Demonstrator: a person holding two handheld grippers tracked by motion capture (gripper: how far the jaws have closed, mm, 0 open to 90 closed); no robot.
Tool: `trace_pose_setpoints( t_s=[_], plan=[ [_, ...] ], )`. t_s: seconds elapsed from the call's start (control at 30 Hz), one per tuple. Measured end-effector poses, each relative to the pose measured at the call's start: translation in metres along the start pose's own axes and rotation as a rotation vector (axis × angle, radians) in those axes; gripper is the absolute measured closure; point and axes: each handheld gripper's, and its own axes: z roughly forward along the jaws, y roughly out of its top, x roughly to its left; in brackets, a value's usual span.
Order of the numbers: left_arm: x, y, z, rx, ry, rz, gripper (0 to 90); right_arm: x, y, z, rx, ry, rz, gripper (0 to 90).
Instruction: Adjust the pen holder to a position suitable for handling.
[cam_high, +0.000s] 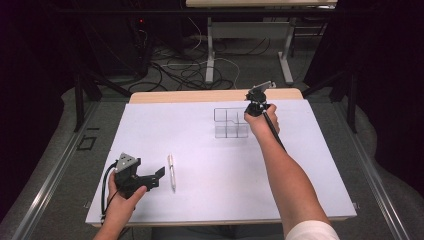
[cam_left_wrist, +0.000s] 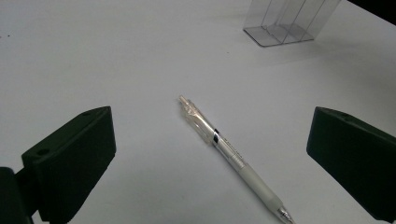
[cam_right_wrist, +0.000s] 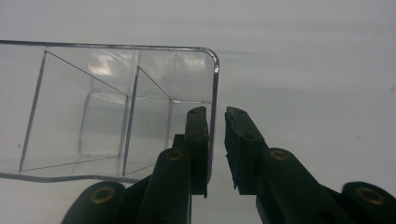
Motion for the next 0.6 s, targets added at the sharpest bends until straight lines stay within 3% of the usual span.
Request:
trace_pose_setpoints(
  t_s=[0.23,0.47,0.5,0.53,0.6],
  plan=[
    [0.0001,-0.0001,0.0,0.001,-0.001,-0.002,1.4,0.0026,-0.0007,0.0015,-0.001,-0.019,0.001,83.2],
    [-0.0001,-0.0003,0.0008,0.004,-0.003,0.003,1.6,0.0026,0.0,0.0011,0.021,-0.009,0.037,86.6],
    [-0.0003,-0.0006,0.0011,0.0,-0.003,0.001,1.6,0.0021,-0.0003,0.0024,-0.001,0.012,0.049,86.6],
    [-0.0004,-0.0005,0.001,0.004,-0.003,0.003,1.6,0.0019,0.0004,0.0009,0.022,-0.008,0.048,86.7],
    [-0.0004,-0.0006,0.0012,0.001,-0.003,0.002,1.6,0.0021,0.0006,0.001,0.02,0.002,0.06,86.8]
  ],
)
